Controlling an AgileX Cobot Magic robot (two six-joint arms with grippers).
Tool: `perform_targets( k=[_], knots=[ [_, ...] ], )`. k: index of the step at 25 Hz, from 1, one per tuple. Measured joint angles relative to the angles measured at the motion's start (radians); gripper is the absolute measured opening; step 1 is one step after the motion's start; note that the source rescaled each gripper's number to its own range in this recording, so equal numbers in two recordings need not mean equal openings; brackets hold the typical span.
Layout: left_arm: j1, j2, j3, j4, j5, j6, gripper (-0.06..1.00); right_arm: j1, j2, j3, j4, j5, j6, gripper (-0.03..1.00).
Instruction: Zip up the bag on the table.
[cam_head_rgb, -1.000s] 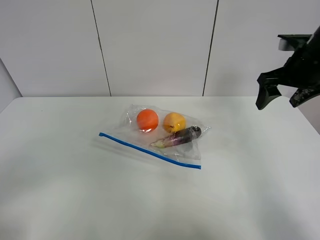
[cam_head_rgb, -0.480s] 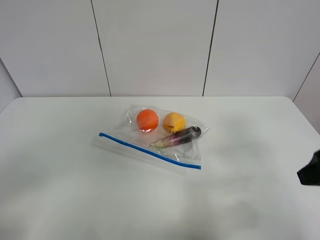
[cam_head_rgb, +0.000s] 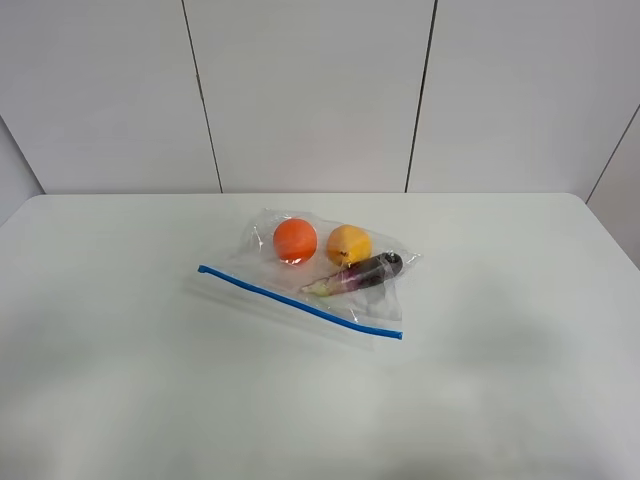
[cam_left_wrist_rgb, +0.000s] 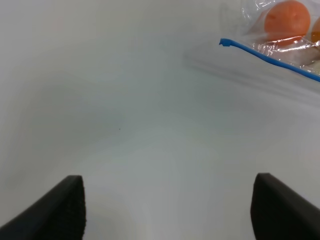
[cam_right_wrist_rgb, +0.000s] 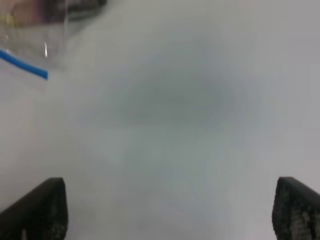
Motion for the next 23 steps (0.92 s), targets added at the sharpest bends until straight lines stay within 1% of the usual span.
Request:
perform_targets(
  k=[7, 12, 23],
  knots=[
    [0.0, 0.0, 0.0, 0.0, 0.0, 0.0, 0.88, 0.0, -0.1, 0.0, 0.0, -0.003, 0.0, 0.99],
    [0.0, 0.0, 0.0, 0.0, 0.0, 0.0, 0.88, 0.0, -0.211, 0.0, 0.0, -0.002, 0.0, 0.99],
    [0.0, 0.0, 0.0, -0.001, 0.0, 0.0, 0.88, 0.0, -0.217, 0.0, 0.004, -0.002, 0.0, 0.99]
  ],
)
